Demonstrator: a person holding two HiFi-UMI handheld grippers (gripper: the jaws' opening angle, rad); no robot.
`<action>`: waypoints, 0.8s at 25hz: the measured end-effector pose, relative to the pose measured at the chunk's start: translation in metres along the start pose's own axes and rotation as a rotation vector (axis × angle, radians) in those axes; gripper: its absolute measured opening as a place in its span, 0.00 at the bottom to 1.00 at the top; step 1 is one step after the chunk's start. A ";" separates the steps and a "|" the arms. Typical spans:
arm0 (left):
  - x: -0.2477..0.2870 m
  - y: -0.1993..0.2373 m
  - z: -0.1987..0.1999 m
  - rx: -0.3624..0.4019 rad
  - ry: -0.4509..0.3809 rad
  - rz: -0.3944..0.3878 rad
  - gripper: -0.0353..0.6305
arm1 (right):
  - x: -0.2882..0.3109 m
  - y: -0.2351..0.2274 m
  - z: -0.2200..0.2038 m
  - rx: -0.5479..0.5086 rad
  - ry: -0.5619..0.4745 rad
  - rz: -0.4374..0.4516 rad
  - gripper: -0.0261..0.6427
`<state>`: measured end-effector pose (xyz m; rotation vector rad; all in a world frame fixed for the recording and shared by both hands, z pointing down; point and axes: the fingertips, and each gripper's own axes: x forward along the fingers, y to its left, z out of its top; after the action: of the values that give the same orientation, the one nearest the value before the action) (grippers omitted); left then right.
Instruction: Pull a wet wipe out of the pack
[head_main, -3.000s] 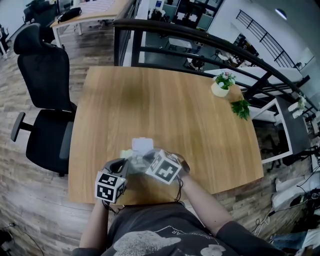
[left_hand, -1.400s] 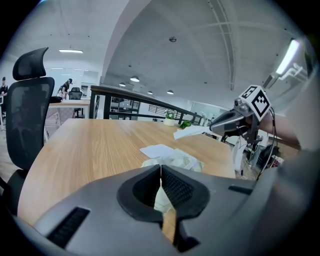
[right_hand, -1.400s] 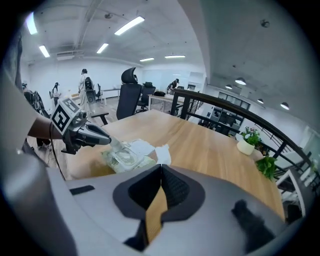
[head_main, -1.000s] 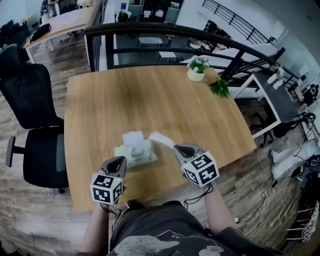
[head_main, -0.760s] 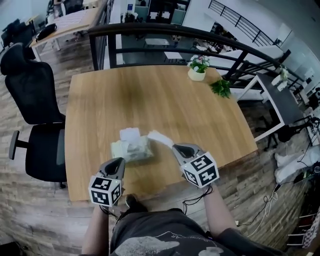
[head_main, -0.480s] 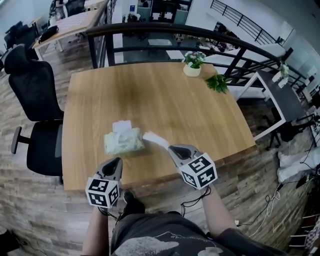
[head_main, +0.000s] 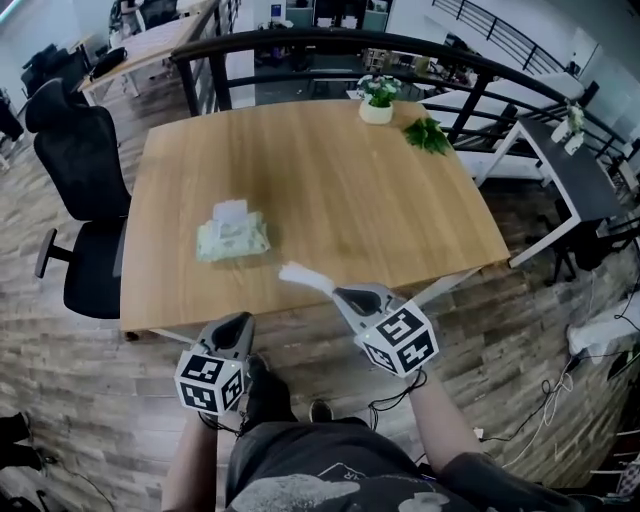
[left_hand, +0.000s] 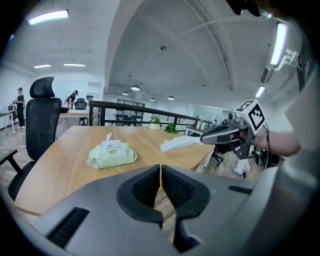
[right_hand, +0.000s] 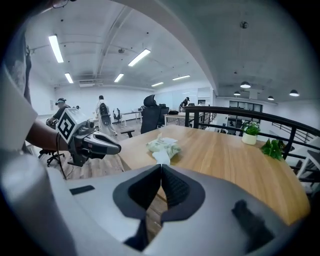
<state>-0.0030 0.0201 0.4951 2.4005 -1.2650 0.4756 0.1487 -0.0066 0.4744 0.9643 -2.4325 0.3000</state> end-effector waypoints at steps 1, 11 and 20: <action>-0.005 -0.007 -0.002 -0.010 -0.006 0.009 0.08 | -0.007 0.003 -0.004 0.003 -0.006 0.002 0.07; -0.033 -0.070 -0.022 -0.035 -0.025 0.043 0.08 | -0.058 0.031 -0.036 -0.025 -0.021 0.032 0.07; -0.036 -0.082 -0.025 -0.007 -0.024 0.036 0.08 | -0.070 0.032 -0.041 -0.004 -0.039 0.029 0.07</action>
<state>0.0439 0.0998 0.4856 2.3877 -1.3205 0.4539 0.1856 0.0729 0.4717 0.9429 -2.4833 0.2893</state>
